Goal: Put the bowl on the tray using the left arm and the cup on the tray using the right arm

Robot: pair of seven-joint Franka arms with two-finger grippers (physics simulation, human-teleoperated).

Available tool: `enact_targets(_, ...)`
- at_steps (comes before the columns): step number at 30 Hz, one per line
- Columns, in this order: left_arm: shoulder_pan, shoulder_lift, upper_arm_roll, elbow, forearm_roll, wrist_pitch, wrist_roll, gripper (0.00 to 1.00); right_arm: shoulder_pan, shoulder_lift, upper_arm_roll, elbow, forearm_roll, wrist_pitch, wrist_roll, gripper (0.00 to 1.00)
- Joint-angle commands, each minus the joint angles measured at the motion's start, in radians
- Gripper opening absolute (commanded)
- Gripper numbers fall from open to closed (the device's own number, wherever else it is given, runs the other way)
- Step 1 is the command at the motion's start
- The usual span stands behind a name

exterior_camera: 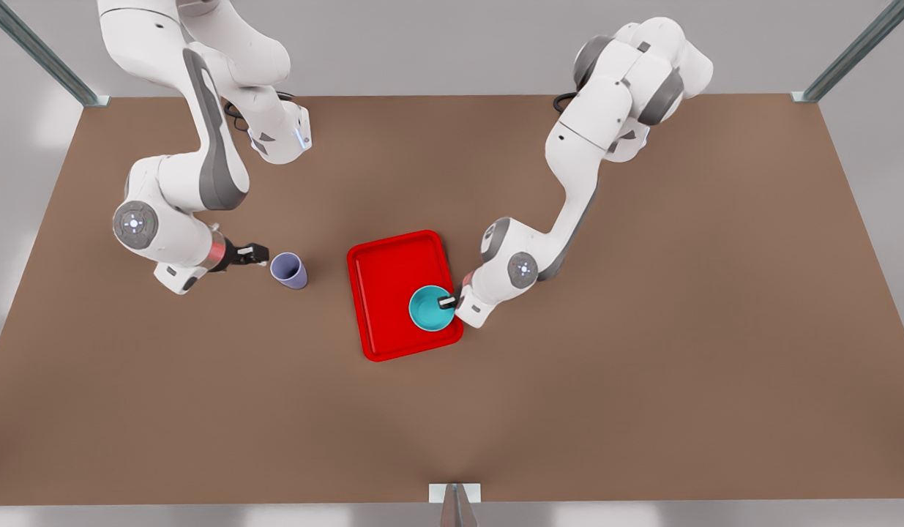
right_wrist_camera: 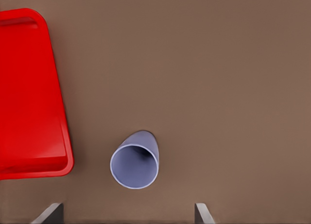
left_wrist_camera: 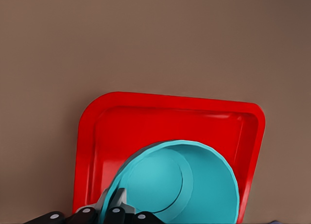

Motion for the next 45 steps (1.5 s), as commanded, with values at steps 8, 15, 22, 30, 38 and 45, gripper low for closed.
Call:
enact_targets(8,-0.032,0.021,0.001,0.002,-0.123,0.003,0.02,1.0,0.02,-0.005,0.006,-0.099,0.022,0.105,0.009,0.92)
enact_targets(15,-0.027,-0.061,0.122,0.072,0.132,-0.226,0.047,1.0,0.018,0.017,0.008,-0.121,0.021,0.15,0.001,0.92)
enact_targets(22,-0.019,-0.15,0.498,0.2,0.298,-0.655,0.501,1.0,0.018,0.061,0.006,-0.164,0.022,0.222,0.063,0.92)
enact_targets(30,0.266,-0.515,0.301,0.2,0.571,-0.862,0.636,1.0,0.008,0.086,0.006,-0.21,0.022,0.288,0.064,0.91)
enact_targets(38,0.501,-0.528,0.007,0.194,0.667,-0.864,0.58,1.0,0.006,0.107,0.005,-0.256,0.022,0.346,0.063,0.79)
enact_targets(45,0.496,-0.512,0.006,0.186,0.664,-0.888,0.58,1.0,0.006,0.118,0.005,-0.289,0.022,0.389,0.063,0.55)
